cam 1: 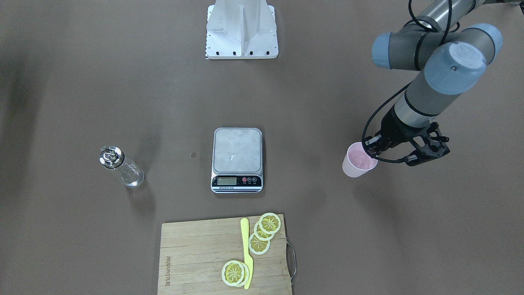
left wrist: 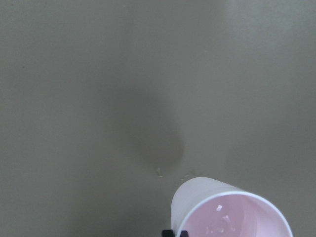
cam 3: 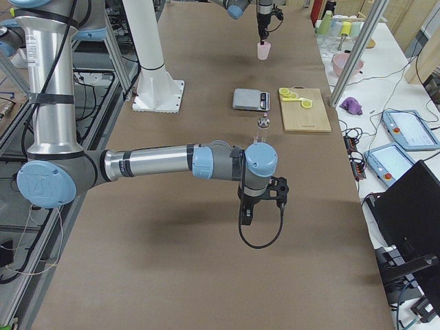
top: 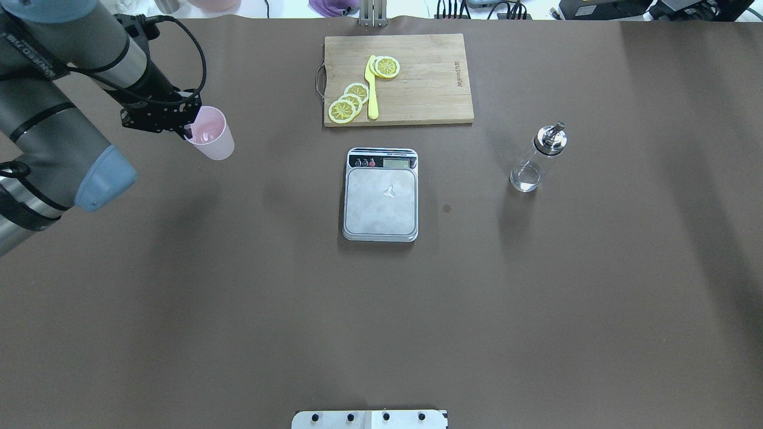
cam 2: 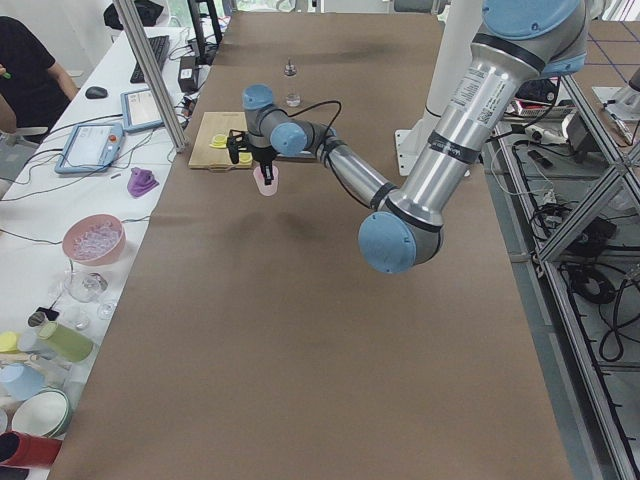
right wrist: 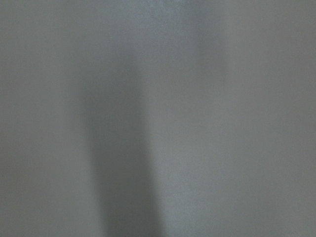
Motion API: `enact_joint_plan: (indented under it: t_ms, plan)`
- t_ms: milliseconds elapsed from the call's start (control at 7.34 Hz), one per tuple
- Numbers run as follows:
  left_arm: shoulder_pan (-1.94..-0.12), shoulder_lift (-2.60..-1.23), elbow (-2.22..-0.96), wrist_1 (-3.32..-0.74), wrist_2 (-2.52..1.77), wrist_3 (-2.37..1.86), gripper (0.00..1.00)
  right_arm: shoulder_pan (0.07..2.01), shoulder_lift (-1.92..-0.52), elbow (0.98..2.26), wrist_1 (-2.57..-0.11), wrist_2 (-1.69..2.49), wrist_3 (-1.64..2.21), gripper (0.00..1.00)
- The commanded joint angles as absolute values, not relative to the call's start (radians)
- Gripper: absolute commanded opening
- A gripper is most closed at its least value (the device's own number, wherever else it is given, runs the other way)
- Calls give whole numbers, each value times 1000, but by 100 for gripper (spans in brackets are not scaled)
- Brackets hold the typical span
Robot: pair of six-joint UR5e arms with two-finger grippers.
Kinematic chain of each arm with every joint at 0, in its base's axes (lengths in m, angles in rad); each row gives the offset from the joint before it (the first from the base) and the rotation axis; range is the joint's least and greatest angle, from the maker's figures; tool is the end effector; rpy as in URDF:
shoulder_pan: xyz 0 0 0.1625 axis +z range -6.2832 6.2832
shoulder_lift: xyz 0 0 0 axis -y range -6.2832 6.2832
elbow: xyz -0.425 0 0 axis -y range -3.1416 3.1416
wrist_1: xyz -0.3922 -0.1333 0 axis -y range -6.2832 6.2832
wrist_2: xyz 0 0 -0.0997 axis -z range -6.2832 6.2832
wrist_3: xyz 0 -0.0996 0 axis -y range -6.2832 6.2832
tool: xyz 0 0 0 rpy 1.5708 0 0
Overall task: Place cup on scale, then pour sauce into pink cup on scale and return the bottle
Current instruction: 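Carry the pink cup with the left gripper onto the scale and lower it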
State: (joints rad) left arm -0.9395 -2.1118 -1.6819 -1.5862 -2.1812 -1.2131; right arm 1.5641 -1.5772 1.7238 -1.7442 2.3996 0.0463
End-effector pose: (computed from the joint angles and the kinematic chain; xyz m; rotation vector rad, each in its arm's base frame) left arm 0.3277 -0.5773 0.2912 -0.0778 0.8728 -0.3407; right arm 0.0566 -0.4835 0.6002 -0.0472 -0.8279 0.0484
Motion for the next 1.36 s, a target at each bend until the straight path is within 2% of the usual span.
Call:
enact_joint_plan:
  t_ms: [0, 409, 545, 1226]
  plan:
    - [-869, -2225, -1672, -1577, -2197, -1441, 0, 1563, -1577, 1721, -1744, 2401, 48, 100]
    - [-720, -2394, -1585, -1569, -2101, -1694, 0, 1563, -1578, 1721, -1744, 2404, 49, 100]
    - [-680, -2484, -1506, -1519, -2062, -1718, 0, 1563, -1578, 1721, -1744, 2404, 49, 100]
    - [-609, -2494, -1471, -1519, -2005, -1724, 0, 1563, -1577, 1721, -1744, 2407, 51, 100]
